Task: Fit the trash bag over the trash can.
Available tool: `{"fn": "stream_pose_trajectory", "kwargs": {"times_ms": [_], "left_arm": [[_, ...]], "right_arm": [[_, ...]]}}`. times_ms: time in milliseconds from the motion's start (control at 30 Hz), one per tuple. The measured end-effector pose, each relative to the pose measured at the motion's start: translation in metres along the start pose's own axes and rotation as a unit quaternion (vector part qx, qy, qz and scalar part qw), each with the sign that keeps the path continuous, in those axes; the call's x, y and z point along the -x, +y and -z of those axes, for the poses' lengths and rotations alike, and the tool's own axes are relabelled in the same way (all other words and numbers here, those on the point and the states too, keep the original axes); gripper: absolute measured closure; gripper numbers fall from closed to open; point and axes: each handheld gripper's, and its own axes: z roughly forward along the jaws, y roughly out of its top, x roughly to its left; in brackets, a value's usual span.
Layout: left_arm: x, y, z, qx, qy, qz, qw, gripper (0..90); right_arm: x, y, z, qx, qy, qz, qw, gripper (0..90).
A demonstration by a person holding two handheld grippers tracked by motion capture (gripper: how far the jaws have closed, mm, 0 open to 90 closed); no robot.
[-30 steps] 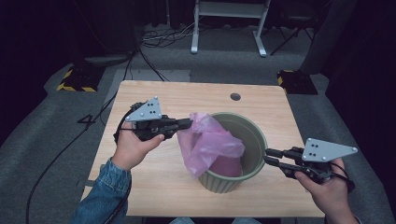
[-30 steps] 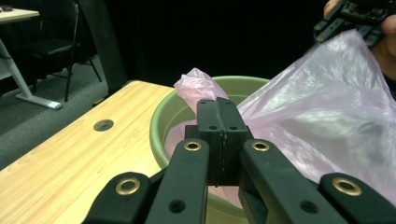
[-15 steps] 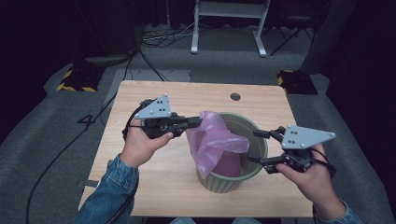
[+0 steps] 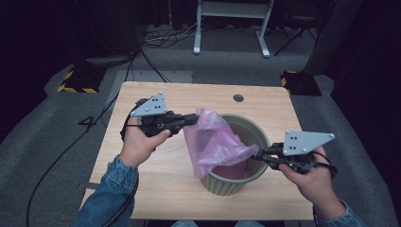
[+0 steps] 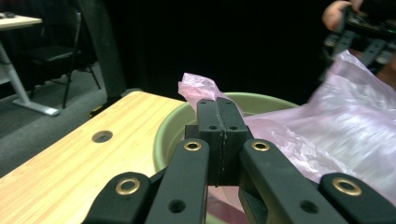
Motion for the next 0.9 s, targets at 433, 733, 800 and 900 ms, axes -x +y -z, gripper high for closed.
{"fn": "stream_pose_trajectory", "kwargs": {"times_ms": [433, 733, 800, 900], "left_arm": [[-0.014, -0.007, 0.007, -0.002, 0.042, 0.016, 0.999, 90.0], [-0.012, -0.006, 0.01, 0.009, 0.041, 0.014, 0.999, 90.0], [-0.011, -0.004, 0.011, 0.012, 0.04, 0.012, 0.9991, 90.0], [-0.011, -0.002, 0.012, 0.013, 0.042, 0.011, 0.999, 90.0]], "right_arm": [[-0.033, -0.059, 0.027, -0.062, 0.029, -0.06, 0.9959, 90.0], [-0.04, -0.056, 0.033, -0.042, 0.028, -0.073, 0.9961, 51.2], [-0.039, -0.051, 0.039, -0.026, 0.019, -0.071, 0.997, 41.1], [-0.038, -0.041, 0.046, -0.013, 0.008, -0.056, 0.9983, 34.3]]}}
